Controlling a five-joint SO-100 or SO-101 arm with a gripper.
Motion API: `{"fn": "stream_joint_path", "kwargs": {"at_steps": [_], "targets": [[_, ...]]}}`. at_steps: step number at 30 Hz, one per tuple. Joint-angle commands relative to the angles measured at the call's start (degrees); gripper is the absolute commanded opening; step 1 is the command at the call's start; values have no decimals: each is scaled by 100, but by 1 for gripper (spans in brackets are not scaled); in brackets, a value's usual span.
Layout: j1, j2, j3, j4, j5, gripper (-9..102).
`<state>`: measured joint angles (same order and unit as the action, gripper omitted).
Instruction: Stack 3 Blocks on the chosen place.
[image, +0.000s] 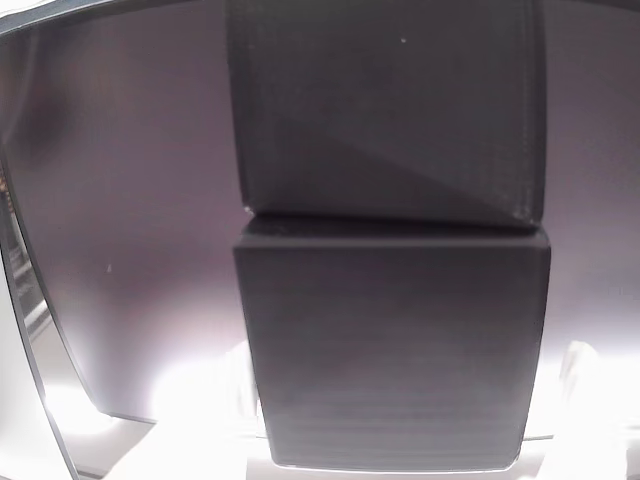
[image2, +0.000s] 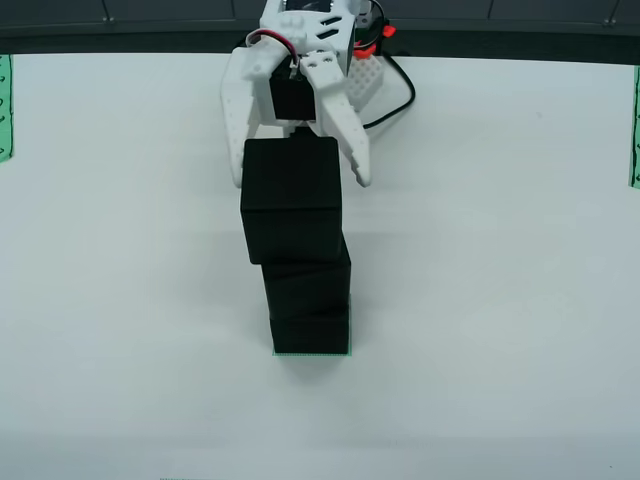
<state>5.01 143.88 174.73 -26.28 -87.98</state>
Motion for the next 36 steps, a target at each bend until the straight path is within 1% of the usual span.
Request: {"fn": "stream_joint_path", "kwargs": {"at_steps": [1,8,15,16,18,21,25,28,31,34,36], "targets": [[88,149,18,-114,-18,36],[114,1213,527,-141,-18,38],[176,1969,650,-62,18,37],[176,2101,650,-18,53,36],[123,2417,659,158,141,29],[-53,3050,659,492,747,18],[-308,4131,650,1318,2127,2],[-352,4676,554,1986,3489,0],[-272,5247,360,3234,4790,0],[-211,5265,-53,4465,5757,0],[-202,5265,-281,5080,6407,0]]}}
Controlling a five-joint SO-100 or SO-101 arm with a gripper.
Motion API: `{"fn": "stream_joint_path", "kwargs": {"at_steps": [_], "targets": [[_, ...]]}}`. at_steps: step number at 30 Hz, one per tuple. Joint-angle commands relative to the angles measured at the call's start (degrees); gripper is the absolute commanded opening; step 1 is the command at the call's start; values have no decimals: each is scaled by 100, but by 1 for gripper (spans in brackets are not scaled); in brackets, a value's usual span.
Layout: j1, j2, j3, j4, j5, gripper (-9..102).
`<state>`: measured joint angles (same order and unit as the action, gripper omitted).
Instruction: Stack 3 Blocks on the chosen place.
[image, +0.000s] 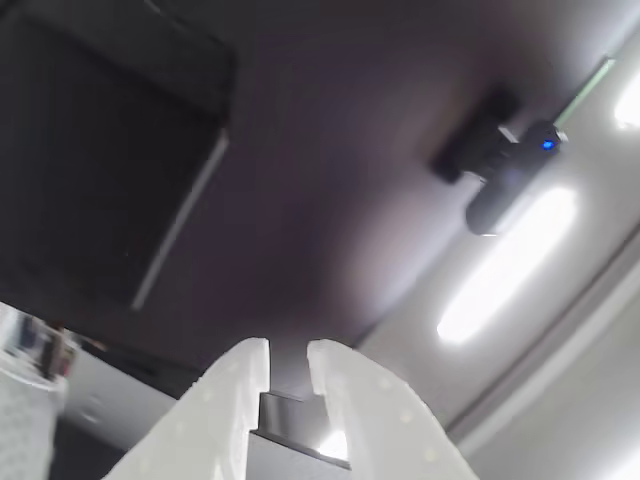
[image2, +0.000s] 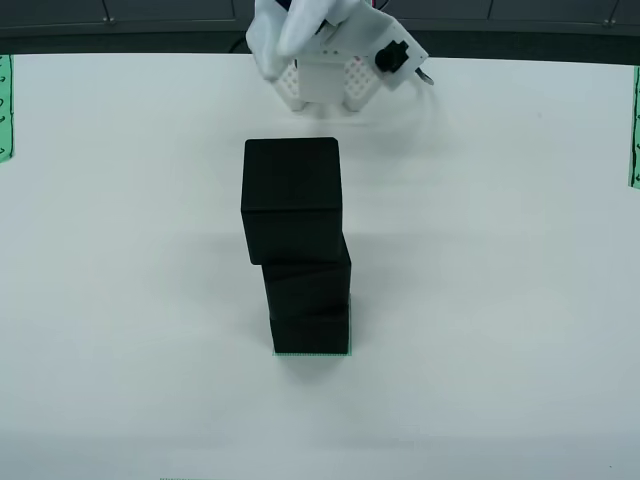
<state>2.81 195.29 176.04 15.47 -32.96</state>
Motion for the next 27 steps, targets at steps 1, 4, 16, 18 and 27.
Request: {"fn": "stream_joint_path", "kwargs": {"at_steps": [1,4,16,18,27], "targets": [[26,123,-519,1143,1239,0],[9,123,-686,1767,2013,0],[-9,132,-316,3076,3129,0],[-9,132,-141,3103,3190,0],[-158,141,316,3226,3516,0]]}}
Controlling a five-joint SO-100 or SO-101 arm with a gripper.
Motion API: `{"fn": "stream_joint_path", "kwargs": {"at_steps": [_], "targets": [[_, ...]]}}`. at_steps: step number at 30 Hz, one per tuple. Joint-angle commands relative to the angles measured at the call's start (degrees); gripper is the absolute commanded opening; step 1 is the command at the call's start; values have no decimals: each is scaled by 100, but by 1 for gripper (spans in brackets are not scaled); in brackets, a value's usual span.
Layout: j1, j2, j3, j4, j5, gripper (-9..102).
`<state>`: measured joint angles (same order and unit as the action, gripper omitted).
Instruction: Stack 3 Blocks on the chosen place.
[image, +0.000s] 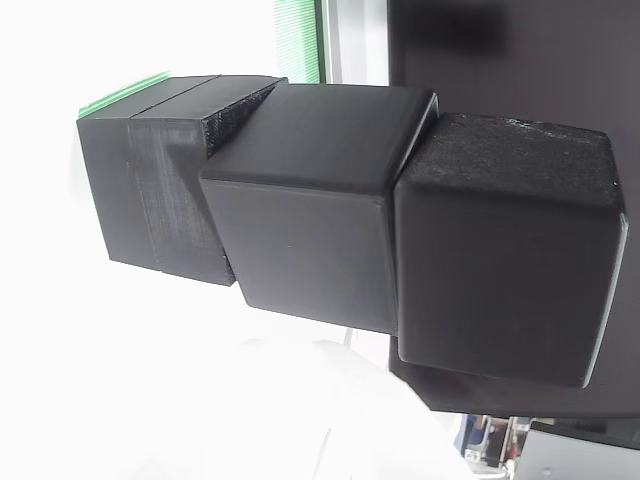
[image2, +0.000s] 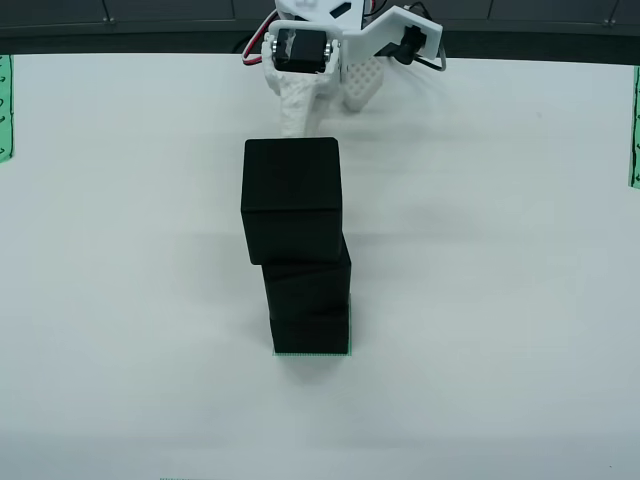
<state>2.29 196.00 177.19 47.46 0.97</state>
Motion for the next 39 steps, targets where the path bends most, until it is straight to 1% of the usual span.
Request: {"fn": "stream_joint_path", "kwargs": {"at_steps": [1,39], "targets": [[-158,79,264,18,167,0],[-413,88,299,0,88,0]]}}
